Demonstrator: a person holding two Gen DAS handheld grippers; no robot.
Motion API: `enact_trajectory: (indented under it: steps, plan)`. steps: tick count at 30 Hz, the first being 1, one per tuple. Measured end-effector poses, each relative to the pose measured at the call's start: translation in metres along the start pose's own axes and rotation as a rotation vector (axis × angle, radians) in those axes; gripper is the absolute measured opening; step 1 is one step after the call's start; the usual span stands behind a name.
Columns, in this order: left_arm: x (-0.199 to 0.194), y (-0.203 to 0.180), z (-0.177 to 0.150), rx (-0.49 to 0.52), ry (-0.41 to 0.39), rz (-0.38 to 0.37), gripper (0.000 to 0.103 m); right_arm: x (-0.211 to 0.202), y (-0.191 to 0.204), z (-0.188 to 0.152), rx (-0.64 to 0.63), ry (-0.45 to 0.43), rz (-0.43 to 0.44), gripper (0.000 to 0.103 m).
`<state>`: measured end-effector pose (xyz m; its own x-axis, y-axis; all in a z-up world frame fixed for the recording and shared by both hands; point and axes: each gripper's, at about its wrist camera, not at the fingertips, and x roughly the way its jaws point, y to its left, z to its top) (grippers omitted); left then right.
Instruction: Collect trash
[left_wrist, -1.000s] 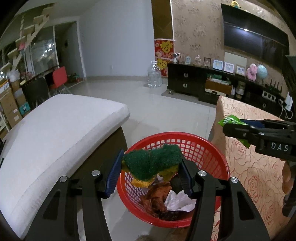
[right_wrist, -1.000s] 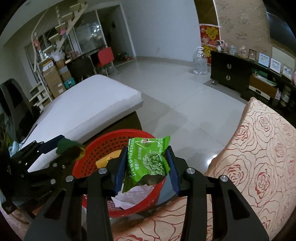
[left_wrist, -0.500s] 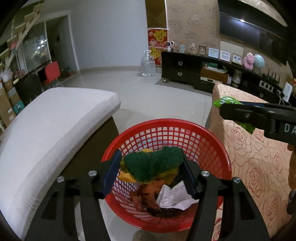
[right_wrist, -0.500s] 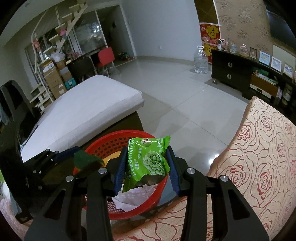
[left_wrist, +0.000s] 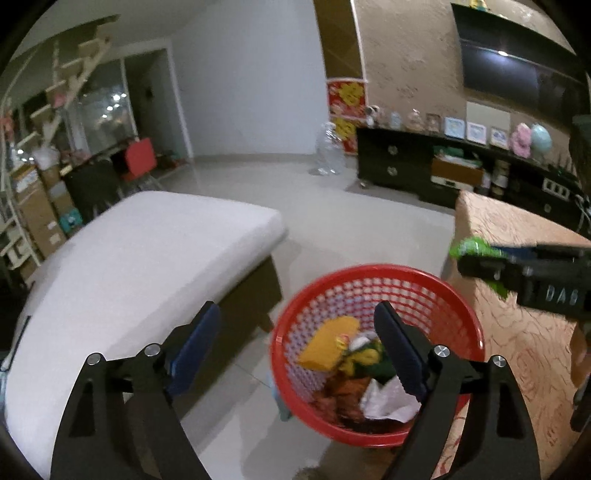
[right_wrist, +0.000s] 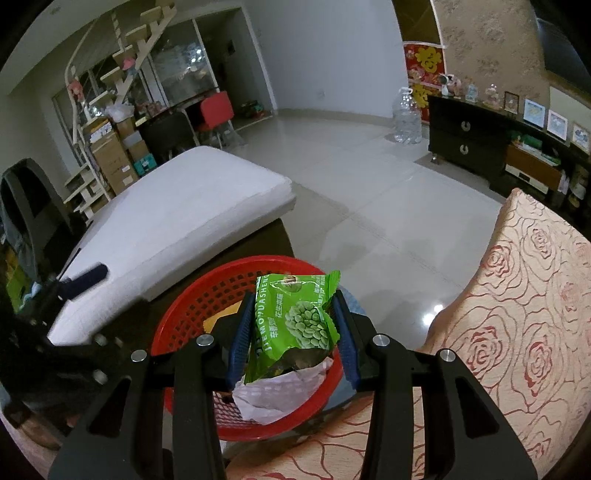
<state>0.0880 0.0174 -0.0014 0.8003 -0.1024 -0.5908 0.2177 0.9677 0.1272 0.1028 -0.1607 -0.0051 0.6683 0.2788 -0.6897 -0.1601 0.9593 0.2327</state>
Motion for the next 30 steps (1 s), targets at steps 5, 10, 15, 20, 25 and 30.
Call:
enact_trajectory:
  steps: [5,10,15,20,25,30]
  plan:
    - [-0.006,0.007,0.004,-0.018,-0.008,0.007,0.084,0.010,0.009,-0.006,-0.017,0.027,0.024,0.044]
    - [-0.010,0.005,0.006,-0.004,-0.016,0.008,0.084,0.006,0.009,-0.007,0.014,-0.008,0.049,0.068]
    - [-0.010,0.003,0.006,-0.002,-0.017,0.008,0.084,-0.002,0.007,-0.005,0.027,-0.032,0.067,0.072]
    - [-0.010,0.003,0.006,-0.003,-0.023,0.007,0.085,-0.005,0.001,-0.005,0.041,-0.037,0.066,0.074]
    - [-0.010,0.004,0.004,-0.015,-0.025,0.008,0.086,-0.013,0.000,-0.005,0.046,-0.061,0.019,0.085]
    - [-0.012,0.006,0.004,-0.030,-0.032,0.011,0.088,-0.023,0.004,-0.008,0.027,-0.092,-0.014,0.094]
